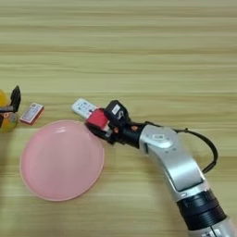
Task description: Move the objects on the table
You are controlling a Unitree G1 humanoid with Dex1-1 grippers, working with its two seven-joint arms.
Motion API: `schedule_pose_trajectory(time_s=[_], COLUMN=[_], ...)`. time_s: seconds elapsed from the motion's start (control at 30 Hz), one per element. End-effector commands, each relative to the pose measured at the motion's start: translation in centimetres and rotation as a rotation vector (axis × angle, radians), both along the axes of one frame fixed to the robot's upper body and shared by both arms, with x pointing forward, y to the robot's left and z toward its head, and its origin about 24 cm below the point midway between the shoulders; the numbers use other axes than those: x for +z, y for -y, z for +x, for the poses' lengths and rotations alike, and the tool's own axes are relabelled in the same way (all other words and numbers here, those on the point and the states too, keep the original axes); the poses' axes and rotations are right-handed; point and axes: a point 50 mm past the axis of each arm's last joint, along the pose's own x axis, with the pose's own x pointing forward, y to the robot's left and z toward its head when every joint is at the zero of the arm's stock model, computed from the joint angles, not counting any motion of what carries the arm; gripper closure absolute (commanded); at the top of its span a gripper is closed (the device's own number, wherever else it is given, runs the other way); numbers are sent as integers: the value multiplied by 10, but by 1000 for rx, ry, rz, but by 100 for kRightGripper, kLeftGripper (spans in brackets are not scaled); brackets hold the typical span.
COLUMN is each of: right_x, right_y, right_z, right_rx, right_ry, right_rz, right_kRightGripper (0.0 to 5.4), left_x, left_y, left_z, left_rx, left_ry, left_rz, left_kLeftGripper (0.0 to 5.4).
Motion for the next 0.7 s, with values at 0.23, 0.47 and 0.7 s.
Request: schedule_pose_trajectory(time_s=[0.23, 0.47, 0.7], right_x=[-15, -29, -31], right_y=[-36, -49, -58], right_z=[-1, 3, 12], right_rx=[122, 136, 117], right_ry=[-27, -44, -35], right_rz=[-37, -53, -35], right_kRightGripper=[305, 305, 305], left_x=[2, 1, -1], left_y=[3, 4, 6], left_z=[2, 0, -1], left_rx=[-16, -17, -22], left_ry=[3, 3, -2], left_rz=[-3, -3, -4], left_kLeftGripper=[0, 0, 0])
